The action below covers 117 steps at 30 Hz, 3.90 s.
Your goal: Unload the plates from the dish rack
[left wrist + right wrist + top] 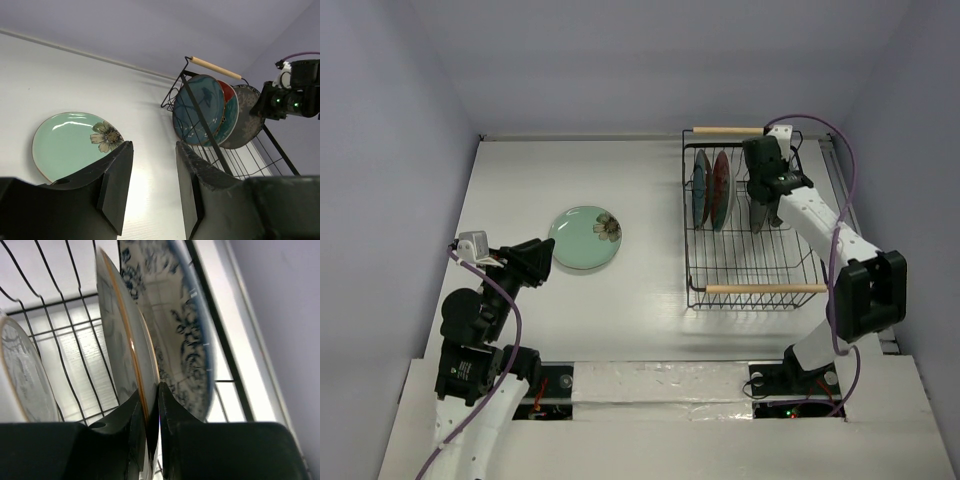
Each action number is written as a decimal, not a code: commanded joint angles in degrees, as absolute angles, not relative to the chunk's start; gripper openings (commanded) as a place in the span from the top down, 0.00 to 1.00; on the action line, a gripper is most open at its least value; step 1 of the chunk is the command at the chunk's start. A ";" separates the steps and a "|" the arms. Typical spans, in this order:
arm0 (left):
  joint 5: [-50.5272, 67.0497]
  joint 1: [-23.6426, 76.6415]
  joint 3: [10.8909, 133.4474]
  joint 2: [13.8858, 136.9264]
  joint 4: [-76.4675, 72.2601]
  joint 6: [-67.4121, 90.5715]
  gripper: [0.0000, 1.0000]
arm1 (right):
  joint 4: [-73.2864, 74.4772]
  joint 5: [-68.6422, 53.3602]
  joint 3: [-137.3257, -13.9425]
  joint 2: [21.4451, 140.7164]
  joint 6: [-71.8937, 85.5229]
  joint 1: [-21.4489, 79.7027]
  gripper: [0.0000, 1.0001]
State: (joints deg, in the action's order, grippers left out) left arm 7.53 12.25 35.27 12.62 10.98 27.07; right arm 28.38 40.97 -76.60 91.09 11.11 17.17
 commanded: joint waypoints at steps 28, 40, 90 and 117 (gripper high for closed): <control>8.17 11.87 36.04 13.18 8.53 26.90 0.61 | 13.19 27.81 -74.10 53.62 23.38 17.67 1.00; 8.17 11.34 36.12 13.53 8.44 27.07 0.61 | -1.56 -2.55 -72.16 58.86 33.31 25.80 1.00; 8.09 10.81 36.04 12.92 8.61 26.98 0.61 | -27.23 -7.64 -82.44 119.79 57.21 43.33 0.97; 7.82 10.81 36.04 12.83 8.70 27.07 0.61 | -4.95 2.63 -85.33 119.35 45.18 43.85 0.17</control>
State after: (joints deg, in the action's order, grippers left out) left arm 7.49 11.14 35.27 13.26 10.98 27.09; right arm -10.41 -2.85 -81.60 121.62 49.89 42.92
